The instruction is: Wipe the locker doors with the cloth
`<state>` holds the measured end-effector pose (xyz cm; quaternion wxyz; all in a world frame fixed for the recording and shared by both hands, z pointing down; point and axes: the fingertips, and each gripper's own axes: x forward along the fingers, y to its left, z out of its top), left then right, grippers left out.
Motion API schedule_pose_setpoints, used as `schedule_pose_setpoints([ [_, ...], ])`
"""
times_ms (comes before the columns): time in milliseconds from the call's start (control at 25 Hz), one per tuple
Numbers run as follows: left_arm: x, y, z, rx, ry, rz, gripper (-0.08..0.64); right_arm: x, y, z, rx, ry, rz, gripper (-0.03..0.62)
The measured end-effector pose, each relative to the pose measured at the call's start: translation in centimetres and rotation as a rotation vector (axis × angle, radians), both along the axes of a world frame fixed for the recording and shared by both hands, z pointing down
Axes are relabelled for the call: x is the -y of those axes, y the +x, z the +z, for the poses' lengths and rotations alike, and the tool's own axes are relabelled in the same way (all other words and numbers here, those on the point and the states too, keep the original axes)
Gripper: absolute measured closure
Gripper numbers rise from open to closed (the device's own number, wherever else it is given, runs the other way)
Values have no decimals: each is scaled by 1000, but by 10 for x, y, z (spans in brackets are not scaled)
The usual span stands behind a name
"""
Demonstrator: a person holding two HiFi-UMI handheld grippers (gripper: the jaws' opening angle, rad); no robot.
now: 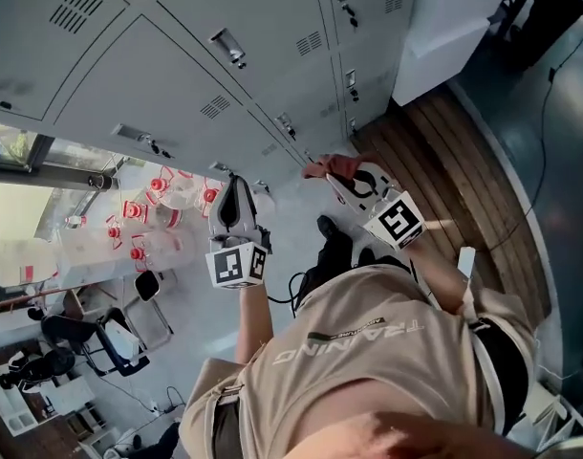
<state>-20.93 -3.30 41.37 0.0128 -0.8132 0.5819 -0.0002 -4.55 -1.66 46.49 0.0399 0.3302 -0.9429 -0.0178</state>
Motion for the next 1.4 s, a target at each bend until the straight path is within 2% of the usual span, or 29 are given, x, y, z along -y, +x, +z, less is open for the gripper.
schedule_pose_setpoints([
  [120,31,-14,-6,-52,14,-6,555,28,-21,-20,-7,30,-4,563],
  [240,62,-20,-14,-38,20,17,555,58,-37,-48,2,72,-6,563],
  [400,106,-26,-18,-4,-16,41,555,100,-51,-75,-25,142,4,563],
  [560,135,-28,-21,-19,-13,85,555,131,-67,-117,18,212,-8,563],
  [680,147,-32,-23,-35,-7,86,555,152,-79,-162,48,287,-39,563],
  [840,157,-47,-20,-48,-12,45,555,174,-97,-219,76,389,-104,563],
  [1080,160,-66,-15,-36,-40,-60,555,198,-119,-288,129,543,-202,563],
  [1240,160,-72,-21,-32,-36,-128,555,214,-129,-316,166,574,-252,563],
  [1400,161,-68,-22,-43,-31,-180,555,239,-128,-323,190,543,-252,563],
])
